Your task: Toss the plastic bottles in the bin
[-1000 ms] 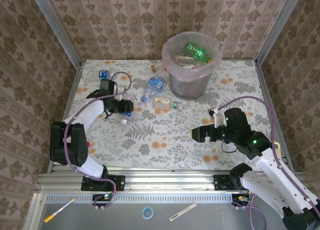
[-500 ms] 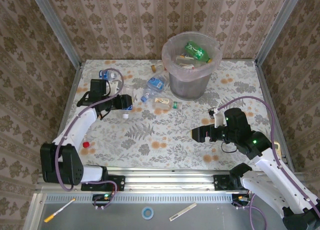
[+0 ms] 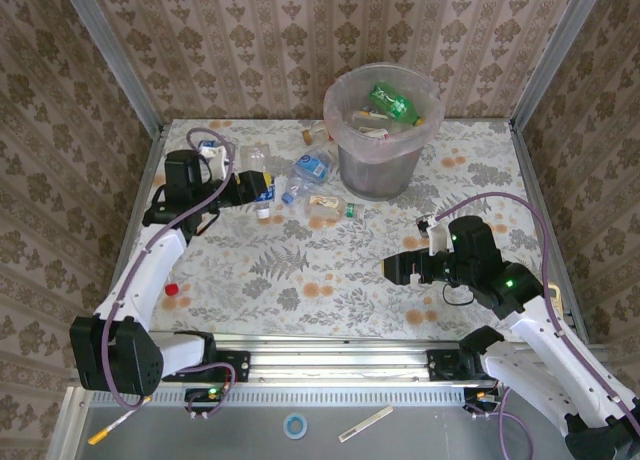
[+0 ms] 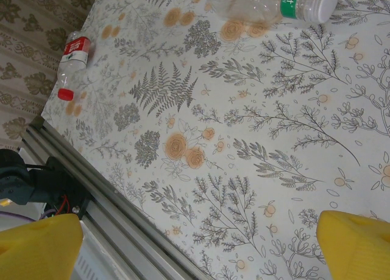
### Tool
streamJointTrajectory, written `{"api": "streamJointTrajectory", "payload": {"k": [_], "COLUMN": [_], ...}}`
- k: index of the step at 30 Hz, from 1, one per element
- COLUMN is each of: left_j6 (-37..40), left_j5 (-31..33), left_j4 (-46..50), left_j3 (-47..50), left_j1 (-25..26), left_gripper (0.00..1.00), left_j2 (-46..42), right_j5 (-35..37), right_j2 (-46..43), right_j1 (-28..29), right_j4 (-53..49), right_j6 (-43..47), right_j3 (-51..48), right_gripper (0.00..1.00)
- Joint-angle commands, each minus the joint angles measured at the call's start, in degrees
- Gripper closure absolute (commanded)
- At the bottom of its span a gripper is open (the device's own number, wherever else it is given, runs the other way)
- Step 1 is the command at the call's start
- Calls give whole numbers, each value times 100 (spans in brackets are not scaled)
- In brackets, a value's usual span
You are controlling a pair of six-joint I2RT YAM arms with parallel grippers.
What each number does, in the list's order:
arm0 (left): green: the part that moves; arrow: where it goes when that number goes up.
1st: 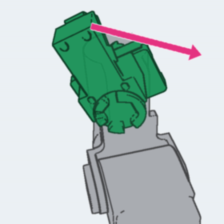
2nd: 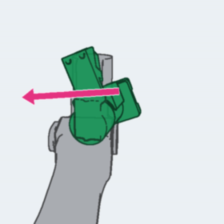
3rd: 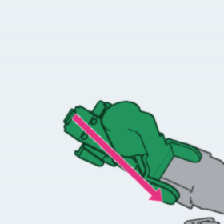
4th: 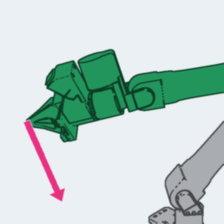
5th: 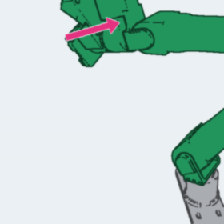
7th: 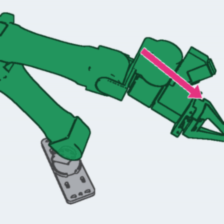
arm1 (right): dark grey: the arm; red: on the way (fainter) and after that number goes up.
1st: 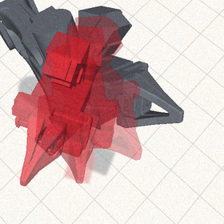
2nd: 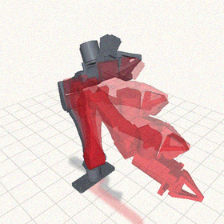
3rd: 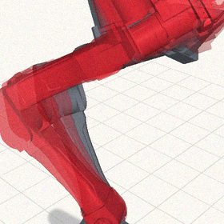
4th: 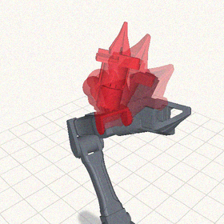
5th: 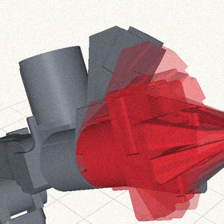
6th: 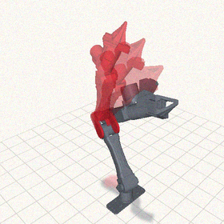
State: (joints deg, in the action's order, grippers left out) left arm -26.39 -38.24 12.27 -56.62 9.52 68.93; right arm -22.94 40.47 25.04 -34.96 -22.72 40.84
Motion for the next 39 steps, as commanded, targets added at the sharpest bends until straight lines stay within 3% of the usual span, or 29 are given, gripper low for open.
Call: {"api": "streamJointTrajectory", "payload": {"k": [1, 20, 39], "left_j6": [-584, -2222, -2339], "left_j5": [-497, -874, -724], "left_j4": [-766, -3602, -3886], "left_j3": [48, -112, -437], "left_j1": [-58, 108, 515], "left_gripper": [66, 67, 66], "left_j2": [-123, 180, 414], "right_j5": [-97, -87, -71], "right_j2": [-96, 3, 40], "right_j1": [46, 45, 45], "right_j4": [-133, -159, -143], "right_j6": [65, 61, 67], "right_j3": [-25, -6, -15], "right_gripper": [0, 0, 0]}}
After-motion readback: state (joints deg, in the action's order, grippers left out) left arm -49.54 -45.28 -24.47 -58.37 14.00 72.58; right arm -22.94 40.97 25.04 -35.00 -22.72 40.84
